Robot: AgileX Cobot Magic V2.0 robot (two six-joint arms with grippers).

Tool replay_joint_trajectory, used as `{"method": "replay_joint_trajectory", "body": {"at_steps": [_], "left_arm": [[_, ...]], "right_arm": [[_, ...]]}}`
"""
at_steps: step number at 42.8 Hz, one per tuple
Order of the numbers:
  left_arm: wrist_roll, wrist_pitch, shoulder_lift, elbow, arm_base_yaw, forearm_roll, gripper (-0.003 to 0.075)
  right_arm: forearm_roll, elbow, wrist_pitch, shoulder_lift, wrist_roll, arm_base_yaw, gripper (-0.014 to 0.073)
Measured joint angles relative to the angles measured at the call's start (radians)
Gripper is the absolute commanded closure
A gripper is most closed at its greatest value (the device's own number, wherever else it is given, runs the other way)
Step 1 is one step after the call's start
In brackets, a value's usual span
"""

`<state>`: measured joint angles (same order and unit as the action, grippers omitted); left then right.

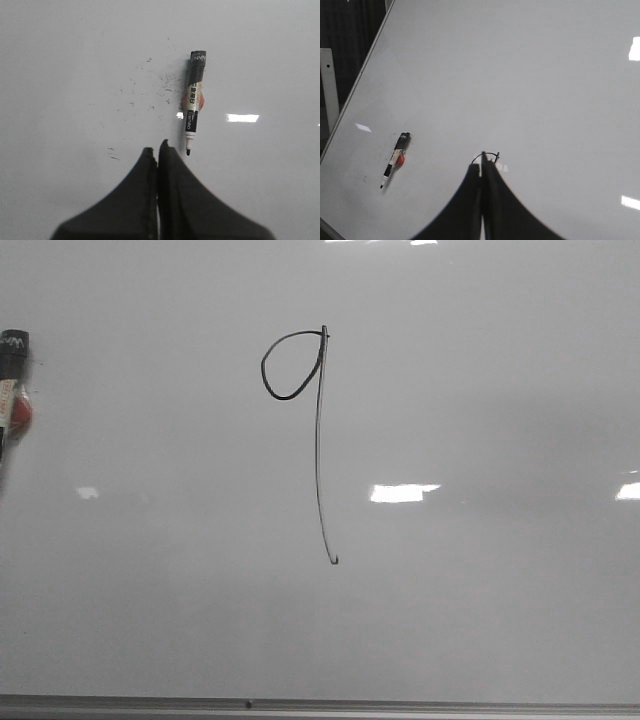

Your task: Write number 9 on whiteboard

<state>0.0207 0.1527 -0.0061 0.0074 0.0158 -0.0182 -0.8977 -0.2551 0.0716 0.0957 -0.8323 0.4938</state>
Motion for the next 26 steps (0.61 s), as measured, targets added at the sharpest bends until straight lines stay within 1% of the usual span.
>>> {"method": "replay_joint_trajectory", "body": {"at_steps": [8, 11, 13, 16, 17, 21, 26], "left_arm": [[0.000, 0.000, 0.000, 0.000, 0.000, 0.000, 0.0739], [0.000, 0.000, 0.000, 0.000, 0.000, 0.000, 0.0739], [0.000, 0.000, 0.000, 0.000, 0.000, 0.000, 0.0739], [0.000, 0.000, 0.000, 0.000, 0.000, 0.000, 0.0739], [0.000, 0.000, 0.000, 0.000, 0.000, 0.000, 0.0739], [0.000, 0.000, 0.000, 0.000, 0.000, 0.000, 0.0739], [0.000, 0.000, 0.000, 0.000, 0.000, 0.000, 0.0739]], "right_arm": [[0.013, 0.000, -0.008, 0.000, 0.000, 0.000, 0.0655], [0.089, 0.000, -0.004, 0.000, 0.014, -0.002, 0.0655], [0.173, 0.001, 0.005, 0.000, 0.046, -0.014, 0.0655], [0.300, 0.011, 0.008, 0.000, 0.151, -0.051, 0.0655], [0.337, 0.020, 0.008, 0.000, 0.206, -0.067, 0.0655], [0.493, 0.058, 0.001, 0.000, 0.402, -0.169, 0.0655], [0.643, 0.128, -0.001, 0.000, 0.640, -0.309, 0.0655]]}}
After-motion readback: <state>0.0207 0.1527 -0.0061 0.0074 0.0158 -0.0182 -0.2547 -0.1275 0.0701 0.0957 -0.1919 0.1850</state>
